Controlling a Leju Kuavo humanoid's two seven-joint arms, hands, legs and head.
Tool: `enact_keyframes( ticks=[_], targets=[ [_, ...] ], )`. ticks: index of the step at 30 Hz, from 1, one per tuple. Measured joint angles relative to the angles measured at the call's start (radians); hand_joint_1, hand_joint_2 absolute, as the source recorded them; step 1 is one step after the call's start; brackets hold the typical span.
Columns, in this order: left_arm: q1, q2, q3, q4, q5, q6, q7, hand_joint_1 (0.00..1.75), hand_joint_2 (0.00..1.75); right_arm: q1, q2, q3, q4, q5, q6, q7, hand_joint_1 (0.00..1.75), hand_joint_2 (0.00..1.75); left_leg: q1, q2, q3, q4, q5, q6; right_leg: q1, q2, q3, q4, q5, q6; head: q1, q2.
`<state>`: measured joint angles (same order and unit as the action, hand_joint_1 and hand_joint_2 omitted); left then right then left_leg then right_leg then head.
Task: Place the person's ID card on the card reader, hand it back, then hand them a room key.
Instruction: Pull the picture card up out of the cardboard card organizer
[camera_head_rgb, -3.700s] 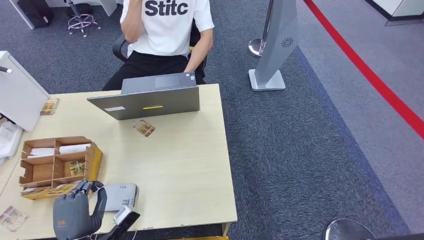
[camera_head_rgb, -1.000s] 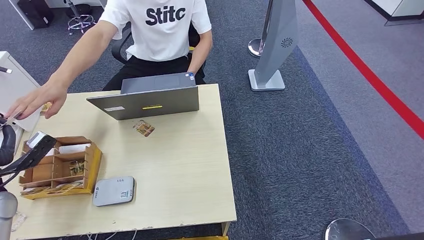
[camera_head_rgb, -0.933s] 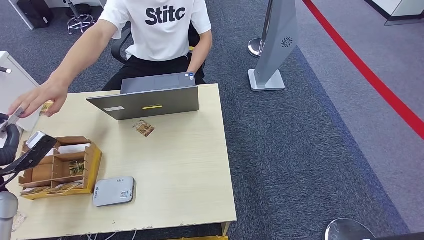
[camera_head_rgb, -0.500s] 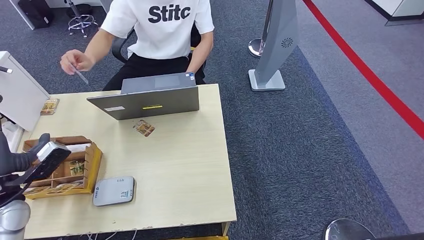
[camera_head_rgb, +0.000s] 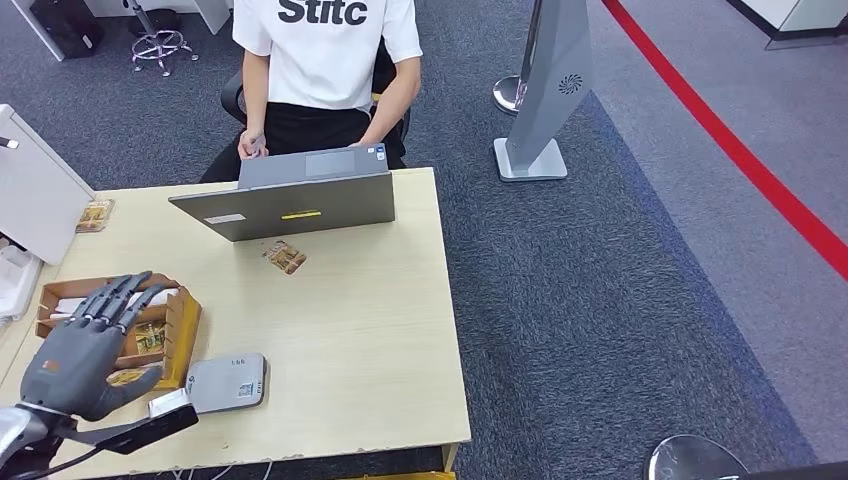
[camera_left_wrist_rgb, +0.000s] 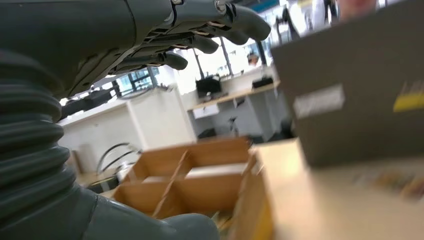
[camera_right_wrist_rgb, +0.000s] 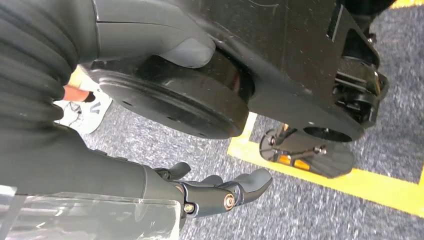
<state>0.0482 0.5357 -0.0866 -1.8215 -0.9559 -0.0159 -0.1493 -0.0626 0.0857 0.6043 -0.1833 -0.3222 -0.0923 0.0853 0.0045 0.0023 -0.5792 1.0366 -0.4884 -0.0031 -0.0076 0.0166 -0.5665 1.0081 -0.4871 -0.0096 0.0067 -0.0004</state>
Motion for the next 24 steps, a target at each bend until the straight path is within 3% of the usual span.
enact_keyframes(
  ticks=[4,9,16,21,24],
  targets=[
    [0.101,0.137,0.006,-0.006,0.026,-0.052,0.023,0.0,1.75,0.0,-0.008,-0.004,0.001,-0.001,0.015,0.003,0.0,1.75,0.001,-0.002,0.0,0.0,0.0,0.0,0.001,-0.001,0.0,0.0,-0.001,-0.001,0.0,0.0],
    [0.175,0.195,0.016,-0.007,0.031,-0.048,0.029,0.0,1.75,0.0,-0.011,-0.006,0.001,0.0,0.016,0.005,0.0,1.75,0.0,-0.004,-0.001,0.0,0.0,0.0,0.001,-0.003,0.001,0.0,-0.001,0.0,0.0,0.0],
    [0.205,0.192,0.027,-0.006,0.027,0.014,0.016,0.0,1.75,0.0,-0.011,-0.006,0.001,0.003,0.016,0.003,0.0,1.75,0.0,-0.004,-0.001,0.0,0.0,0.0,0.001,-0.004,0.002,0.0,-0.001,0.0,0.0,0.0],
    [0.199,0.112,0.053,0.023,-0.077,0.193,0.006,0.0,1.75,0.0,-0.011,-0.006,0.001,0.007,0.011,0.001,0.0,1.75,-0.001,-0.004,0.0,0.0,0.0,0.0,0.0,-0.005,0.002,-0.001,-0.001,0.0,0.0,0.0],
    [0.193,0.07,0.055,0.048,-0.105,0.235,0.007,0.0,1.75,0.0,-0.011,-0.006,0.001,0.011,0.01,0.001,0.0,1.75,0.0,-0.004,0.0,0.0,-0.001,0.0,0.0,-0.005,0.002,-0.001,-0.001,0.0,0.0,0.0]
  ],
)
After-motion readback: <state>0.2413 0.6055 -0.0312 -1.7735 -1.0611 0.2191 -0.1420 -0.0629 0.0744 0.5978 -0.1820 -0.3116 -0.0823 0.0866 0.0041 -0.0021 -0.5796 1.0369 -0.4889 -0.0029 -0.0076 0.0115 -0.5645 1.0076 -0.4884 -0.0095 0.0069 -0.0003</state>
